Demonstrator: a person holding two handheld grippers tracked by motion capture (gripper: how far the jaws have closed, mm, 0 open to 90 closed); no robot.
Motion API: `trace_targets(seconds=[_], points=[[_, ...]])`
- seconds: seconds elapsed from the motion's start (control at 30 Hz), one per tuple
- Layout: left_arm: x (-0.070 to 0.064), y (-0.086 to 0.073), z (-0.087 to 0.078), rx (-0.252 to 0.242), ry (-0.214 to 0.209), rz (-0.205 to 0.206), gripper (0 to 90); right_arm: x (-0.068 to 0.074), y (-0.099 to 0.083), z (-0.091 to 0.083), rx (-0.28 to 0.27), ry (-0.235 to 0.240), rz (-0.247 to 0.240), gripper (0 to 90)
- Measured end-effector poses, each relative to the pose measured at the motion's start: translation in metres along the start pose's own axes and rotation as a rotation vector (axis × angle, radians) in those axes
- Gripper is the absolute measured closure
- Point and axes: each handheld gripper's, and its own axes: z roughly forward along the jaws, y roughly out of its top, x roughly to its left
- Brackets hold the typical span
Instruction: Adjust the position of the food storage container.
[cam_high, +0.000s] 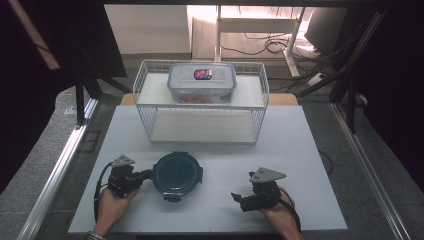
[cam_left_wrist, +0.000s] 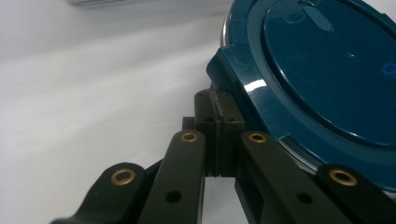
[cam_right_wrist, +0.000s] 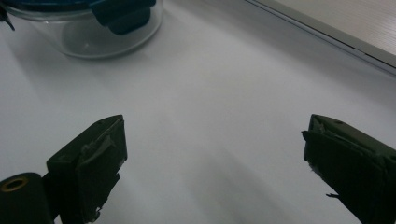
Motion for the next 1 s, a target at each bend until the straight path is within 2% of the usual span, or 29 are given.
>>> trace_targets(seconds=[0.3, 0.63, 0.83, 1.0], points=[[-0.027, 0.006, 0.012, 0.01, -0.088, 0.036, 90.0, 0.0, 0.0, 0.001, 0.007, 0.002, 0.001, 5.9], [-0.041, 0.013, 0.024, 0.007, -0.113, 0.05, 90.0, -0.001, -0.001, 0.001, 0.016, 0.006, 0.002, 5.9], [-0.048, 0.014, 0.029, 0.014, -0.16, 0.041, 90.0, -0.001, -0.001, 0.002, 0.022, 0.008, 0.004, 5.9], [-0.053, 0.015, 0.032, 0.015, -0.163, 0.049, 90.0, -0.002, -0.002, 0.002, 0.024, 0.009, 0.003, 5.9]])
